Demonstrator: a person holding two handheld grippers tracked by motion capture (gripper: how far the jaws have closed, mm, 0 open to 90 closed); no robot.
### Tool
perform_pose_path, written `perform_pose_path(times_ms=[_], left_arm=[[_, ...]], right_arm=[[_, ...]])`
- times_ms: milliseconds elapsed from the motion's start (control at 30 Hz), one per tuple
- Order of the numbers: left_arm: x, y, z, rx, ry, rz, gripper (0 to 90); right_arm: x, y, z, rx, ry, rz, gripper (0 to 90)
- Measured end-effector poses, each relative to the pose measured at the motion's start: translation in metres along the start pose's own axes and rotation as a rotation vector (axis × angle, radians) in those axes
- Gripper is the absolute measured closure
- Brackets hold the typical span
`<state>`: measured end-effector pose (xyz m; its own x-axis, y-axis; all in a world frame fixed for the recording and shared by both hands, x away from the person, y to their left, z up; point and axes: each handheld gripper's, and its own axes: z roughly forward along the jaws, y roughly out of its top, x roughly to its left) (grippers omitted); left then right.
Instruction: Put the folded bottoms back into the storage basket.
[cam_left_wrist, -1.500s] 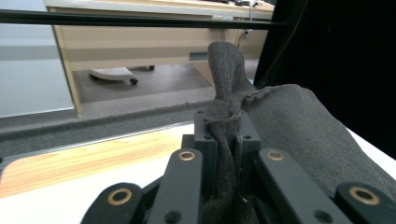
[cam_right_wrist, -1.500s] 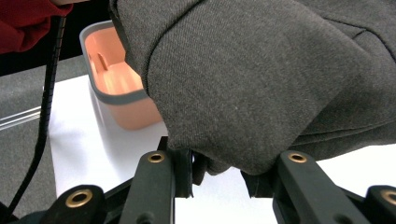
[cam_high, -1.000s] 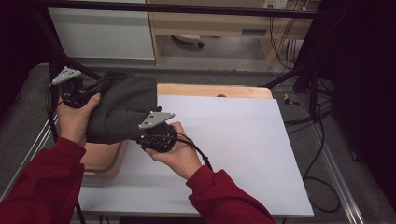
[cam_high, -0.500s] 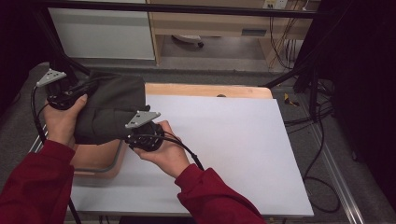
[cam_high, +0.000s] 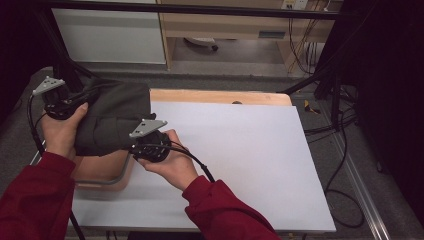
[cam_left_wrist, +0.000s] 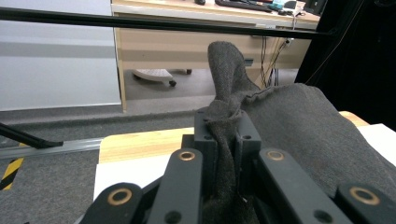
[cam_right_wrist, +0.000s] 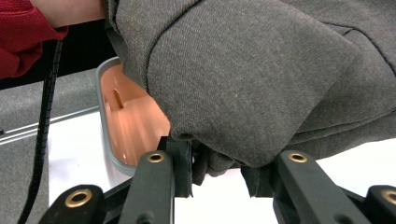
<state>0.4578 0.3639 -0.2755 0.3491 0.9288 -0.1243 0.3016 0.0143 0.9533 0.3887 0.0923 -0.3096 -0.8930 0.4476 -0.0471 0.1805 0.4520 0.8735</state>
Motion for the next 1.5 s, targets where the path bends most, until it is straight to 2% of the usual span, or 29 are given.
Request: perform_pose_path(times_ms=[200,833,1133,1500], left_arm=[[0.005,-0.003,-0.001,0.0,0.008,-0.003,83.5],[0.021,-0.007,-0.015,-0.011,0.031,-0.021,83.5],[0.028,-0.009,-0.022,0.008,0.036,-0.025,83.3],[0.039,-0.017,-0.025,0.019,0.045,-0.053,83.3]], right_arm=[[0.001,0.0,0.005,0.003,0.003,0.01,68.1],[0.01,0.006,0.02,-0.003,0.02,-0.001,67.9],[0.016,0.006,0.026,-0.006,0.031,-0.012,67.9],[0.02,0.006,0.038,0.007,0.039,-0.01,68.0]])
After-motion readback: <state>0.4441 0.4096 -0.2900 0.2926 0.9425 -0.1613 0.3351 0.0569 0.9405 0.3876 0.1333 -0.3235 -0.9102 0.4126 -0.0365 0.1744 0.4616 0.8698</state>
